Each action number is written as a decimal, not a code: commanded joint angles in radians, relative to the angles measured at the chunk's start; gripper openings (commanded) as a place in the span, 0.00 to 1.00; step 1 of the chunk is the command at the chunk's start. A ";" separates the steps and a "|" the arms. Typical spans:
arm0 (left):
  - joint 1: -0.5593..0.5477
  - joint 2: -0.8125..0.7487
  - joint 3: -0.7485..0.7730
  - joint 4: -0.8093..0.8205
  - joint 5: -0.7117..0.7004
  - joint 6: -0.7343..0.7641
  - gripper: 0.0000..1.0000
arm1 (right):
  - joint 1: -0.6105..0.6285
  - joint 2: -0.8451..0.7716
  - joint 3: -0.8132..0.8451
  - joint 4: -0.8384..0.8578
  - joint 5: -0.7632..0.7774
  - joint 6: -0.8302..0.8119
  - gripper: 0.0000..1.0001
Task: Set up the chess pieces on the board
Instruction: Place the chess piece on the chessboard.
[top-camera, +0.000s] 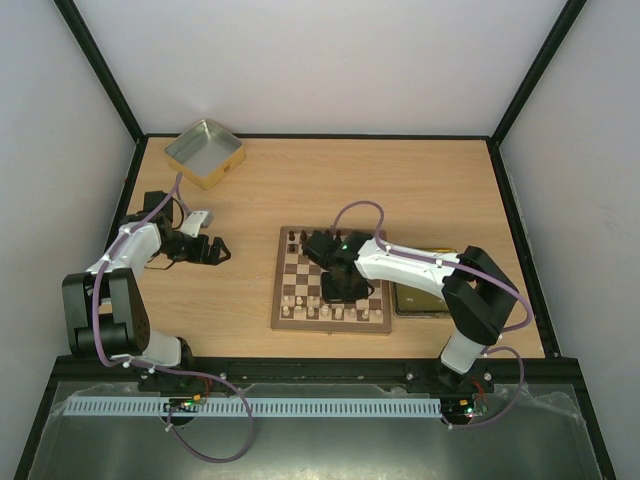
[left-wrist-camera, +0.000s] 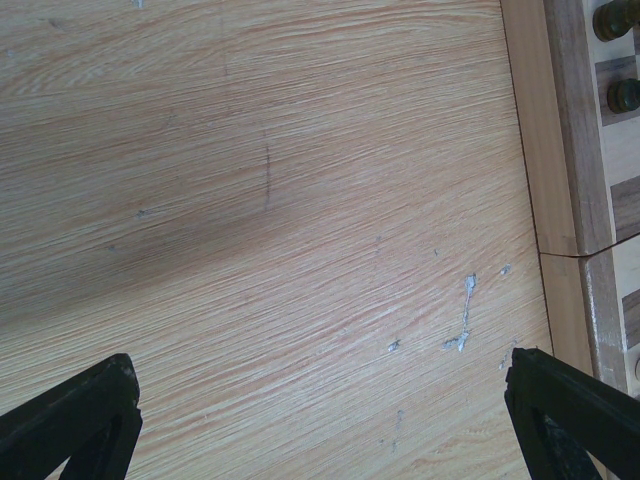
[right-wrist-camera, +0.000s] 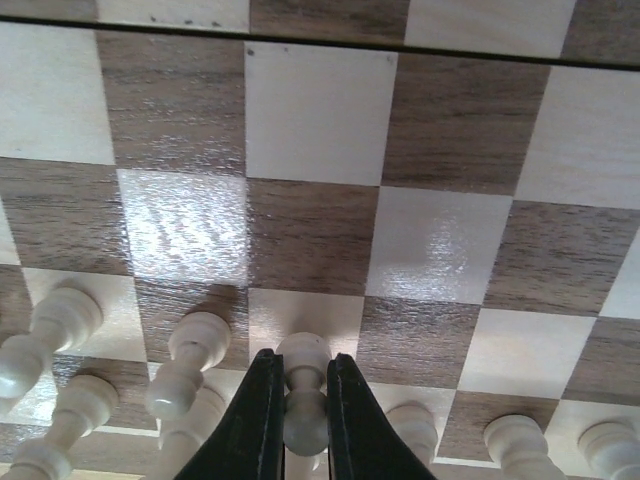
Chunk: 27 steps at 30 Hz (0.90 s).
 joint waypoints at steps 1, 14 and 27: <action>0.007 -0.015 0.021 -0.015 0.008 0.002 0.99 | 0.005 0.000 -0.019 -0.007 0.021 0.018 0.05; 0.007 -0.015 0.021 -0.015 0.008 0.003 0.99 | 0.005 -0.005 -0.010 0.011 0.023 0.049 0.22; 0.009 -0.017 0.021 -0.017 0.009 0.004 0.99 | -0.269 -0.160 0.027 -0.090 0.139 0.027 0.25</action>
